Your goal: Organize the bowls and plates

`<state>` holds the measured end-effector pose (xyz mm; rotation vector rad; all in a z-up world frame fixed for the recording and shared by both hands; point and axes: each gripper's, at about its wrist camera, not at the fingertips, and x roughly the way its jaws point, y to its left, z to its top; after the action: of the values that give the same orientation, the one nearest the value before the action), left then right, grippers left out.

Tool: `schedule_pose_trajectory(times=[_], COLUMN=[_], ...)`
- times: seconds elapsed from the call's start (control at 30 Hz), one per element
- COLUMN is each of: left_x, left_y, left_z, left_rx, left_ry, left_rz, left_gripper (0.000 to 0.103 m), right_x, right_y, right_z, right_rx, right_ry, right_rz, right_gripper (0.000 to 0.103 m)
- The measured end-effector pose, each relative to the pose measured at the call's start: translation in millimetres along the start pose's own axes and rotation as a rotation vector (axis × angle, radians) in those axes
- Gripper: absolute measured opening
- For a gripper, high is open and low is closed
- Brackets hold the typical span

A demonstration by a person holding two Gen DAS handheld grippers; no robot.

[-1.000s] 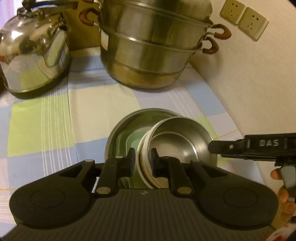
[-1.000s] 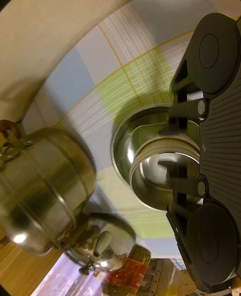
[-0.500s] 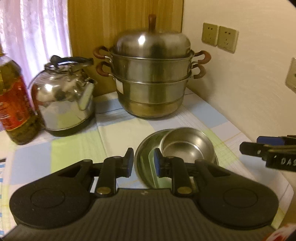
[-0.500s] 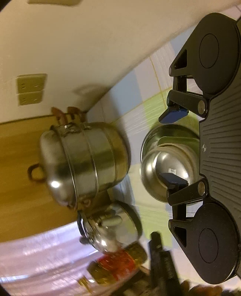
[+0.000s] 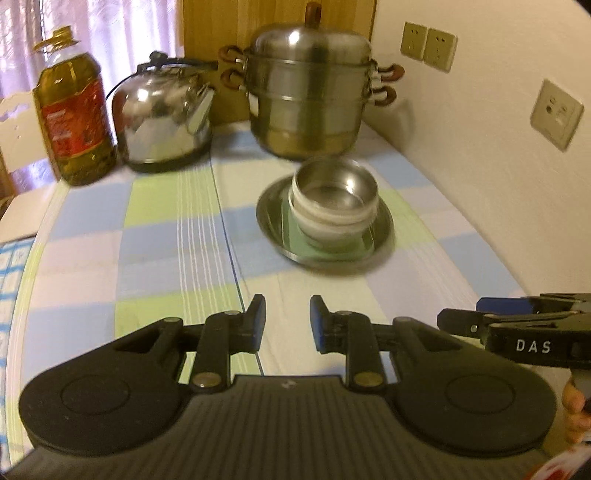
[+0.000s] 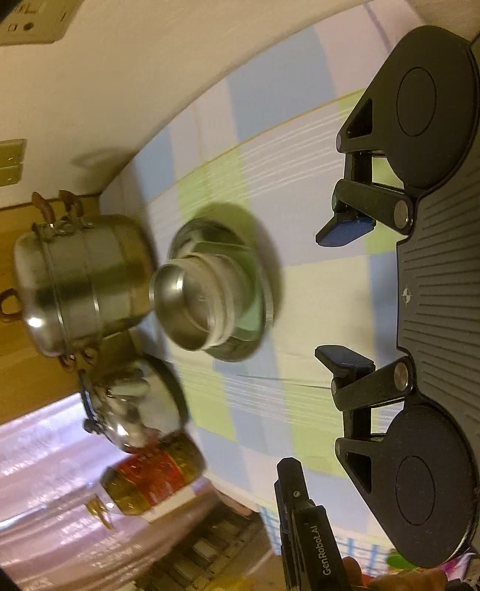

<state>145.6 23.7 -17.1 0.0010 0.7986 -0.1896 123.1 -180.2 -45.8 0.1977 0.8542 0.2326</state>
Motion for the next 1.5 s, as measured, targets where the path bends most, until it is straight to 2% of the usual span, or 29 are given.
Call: schedule_pose_trajectory(times=[0.27, 0.47, 0.97, 1.5], left_x=[-31.1, -50.8, -80.1, -86.3], left_y=[-30.4, -47.3, -69.9, -69.1], left_z=[-48.9, -72.3, -98.7, -104.7], left_rx=[-0.042, -0.052, -0.030, -0.040], left_ry=[0.055, 0.064, 0.035, 0.028], left_rz=[0.010, 0.008, -0.014, -0.016], left_gripper=[0.024, 0.024, 0.024, 0.024], right_x=[-32.3, -51.6, -74.5, -77.0], right_y=[-5.5, -9.4, -2.2, 4.6], right_z=[-40.8, -61.2, -86.8, -92.4], right_rx=[-0.028, -0.038, -0.087, -0.110], right_ry=[0.043, 0.052, 0.038, 0.038], right_rz=[0.025, 0.037, 0.053, 0.052], right_gripper=[0.059, 0.059, 0.059, 0.059])
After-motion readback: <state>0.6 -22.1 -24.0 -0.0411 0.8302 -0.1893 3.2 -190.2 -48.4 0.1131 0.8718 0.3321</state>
